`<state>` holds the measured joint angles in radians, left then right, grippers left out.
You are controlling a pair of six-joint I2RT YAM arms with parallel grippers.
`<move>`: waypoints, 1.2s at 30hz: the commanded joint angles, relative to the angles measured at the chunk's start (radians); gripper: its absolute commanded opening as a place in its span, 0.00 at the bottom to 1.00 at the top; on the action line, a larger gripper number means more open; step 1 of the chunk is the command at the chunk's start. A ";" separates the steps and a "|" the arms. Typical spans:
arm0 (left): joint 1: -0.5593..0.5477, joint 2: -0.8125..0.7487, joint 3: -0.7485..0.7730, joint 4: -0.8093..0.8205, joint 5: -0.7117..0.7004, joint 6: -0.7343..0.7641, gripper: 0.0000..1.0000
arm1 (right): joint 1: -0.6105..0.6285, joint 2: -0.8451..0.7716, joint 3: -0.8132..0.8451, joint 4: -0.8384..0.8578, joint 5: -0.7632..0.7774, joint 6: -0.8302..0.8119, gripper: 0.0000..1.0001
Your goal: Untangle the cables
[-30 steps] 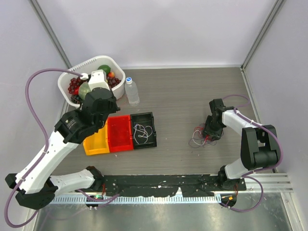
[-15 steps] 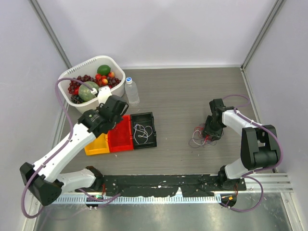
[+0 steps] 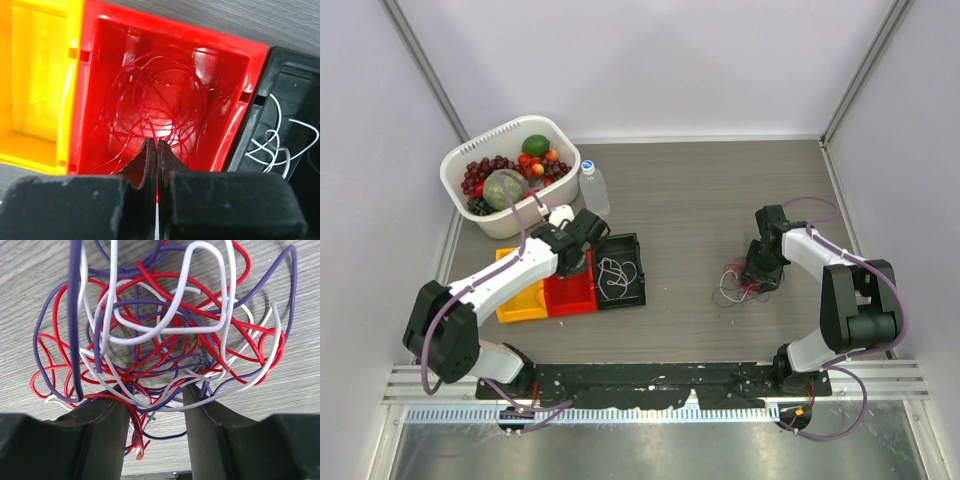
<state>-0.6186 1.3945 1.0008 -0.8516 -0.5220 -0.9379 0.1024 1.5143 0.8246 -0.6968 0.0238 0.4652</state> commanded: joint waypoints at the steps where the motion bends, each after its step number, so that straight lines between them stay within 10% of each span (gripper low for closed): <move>1: 0.003 0.046 0.016 0.111 0.010 0.007 0.00 | 0.002 0.017 -0.016 0.049 -0.009 -0.011 0.50; 6: 0.003 0.083 0.050 0.117 -0.007 0.016 0.01 | 0.010 0.023 -0.016 0.048 -0.009 -0.014 0.50; 21: 0.005 -0.218 0.053 0.075 0.083 0.070 0.74 | 0.034 0.021 -0.016 0.054 -0.065 -0.030 0.50; 30: 0.005 -0.350 0.042 0.157 0.175 0.149 0.77 | 0.151 -0.005 -0.016 0.069 -0.143 -0.053 0.51; 36: 0.002 -0.335 -0.045 0.555 0.605 0.252 0.70 | 0.252 -0.080 -0.012 0.086 -0.263 -0.068 0.52</move>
<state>-0.6167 1.0447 1.0000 -0.6201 -0.2420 -0.7666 0.3157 1.5097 0.8173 -0.6483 -0.1238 0.4145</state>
